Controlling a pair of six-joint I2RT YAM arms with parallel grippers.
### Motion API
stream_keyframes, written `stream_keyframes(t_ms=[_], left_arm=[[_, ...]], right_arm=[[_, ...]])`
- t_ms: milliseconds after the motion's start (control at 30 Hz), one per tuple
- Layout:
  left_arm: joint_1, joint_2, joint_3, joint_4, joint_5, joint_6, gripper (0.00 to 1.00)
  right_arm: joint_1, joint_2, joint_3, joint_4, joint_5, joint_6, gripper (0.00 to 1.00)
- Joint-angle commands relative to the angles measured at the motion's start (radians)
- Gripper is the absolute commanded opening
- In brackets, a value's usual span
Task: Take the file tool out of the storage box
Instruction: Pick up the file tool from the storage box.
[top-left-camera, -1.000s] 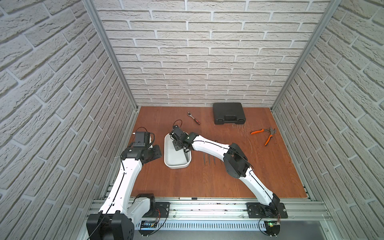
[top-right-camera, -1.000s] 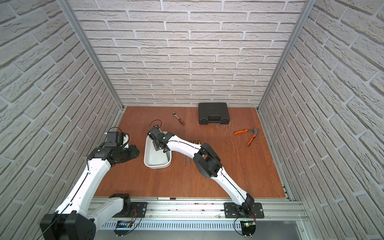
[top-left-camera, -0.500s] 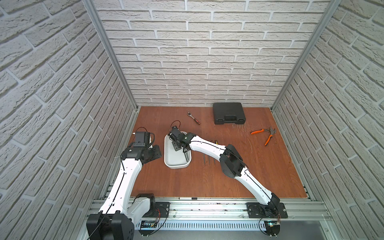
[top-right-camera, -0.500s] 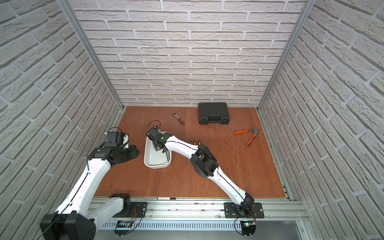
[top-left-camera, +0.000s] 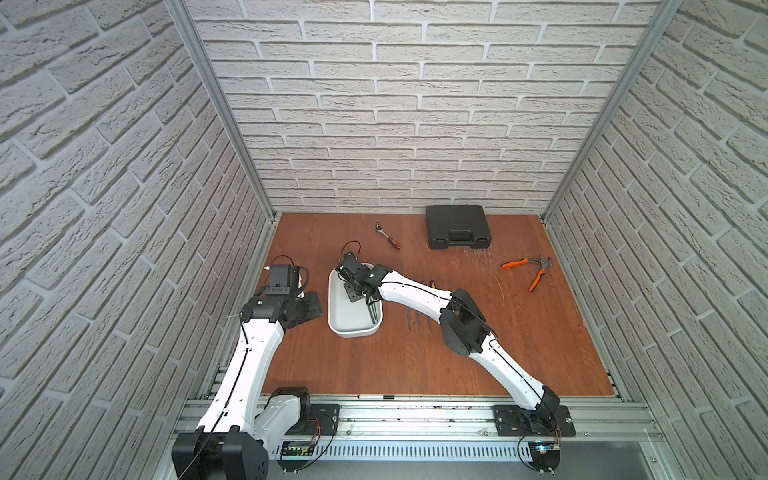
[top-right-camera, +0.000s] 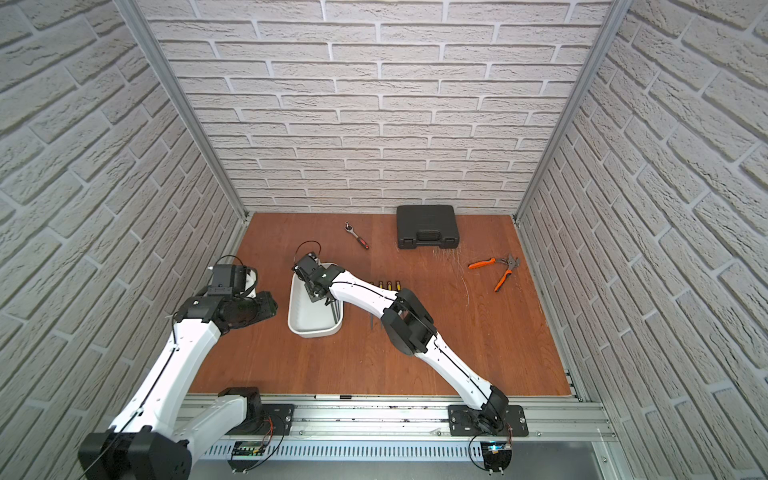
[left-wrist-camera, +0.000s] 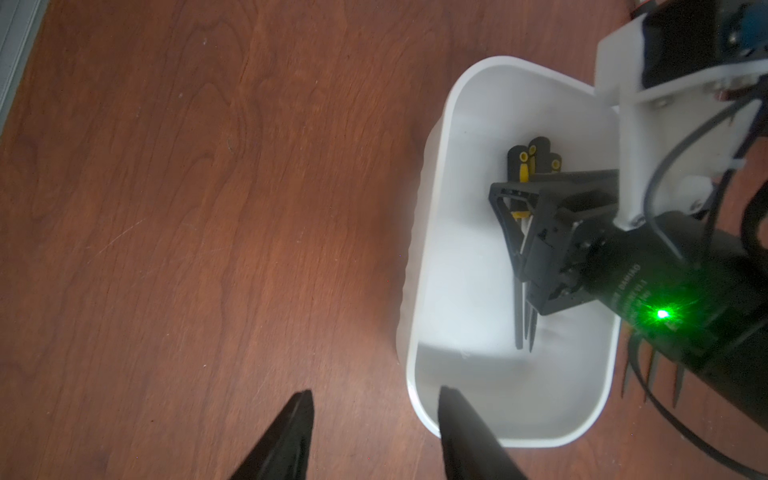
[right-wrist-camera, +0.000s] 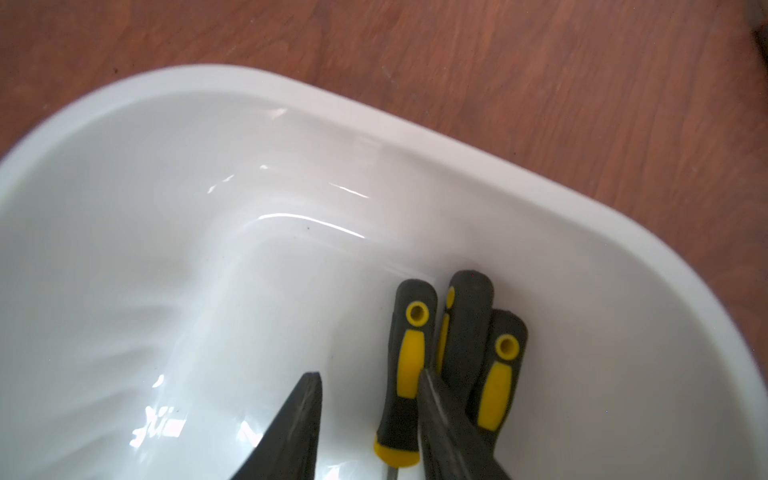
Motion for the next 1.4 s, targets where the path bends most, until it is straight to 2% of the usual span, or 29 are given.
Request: stream_keyframes(t_ms=[0,233,567,1367], left_arm=[[0.0,-0.017,0.018,-0.009,-0.01,0.015,0.55],[0.001,-0.023,0.014,-0.012,-0.01,0.013,0.55],[0.0,-0.034,0.013,-0.019,-0.008,0.014,0.55],[0.001,-0.061,-0.002,-0.036,-0.008,0.015,0.55]], right_arm=[[0.012,0.022,0.016,0.007,-0.051,0.001,0.43],[0.023,0.004,0.017,0.026,-0.07,-0.001,0.43],[0.021,-0.118,-0.061,0.102,0.015,-0.098,0.43],[0.006,-0.01,-0.014,0.026,-0.045,-0.084,0.42]])
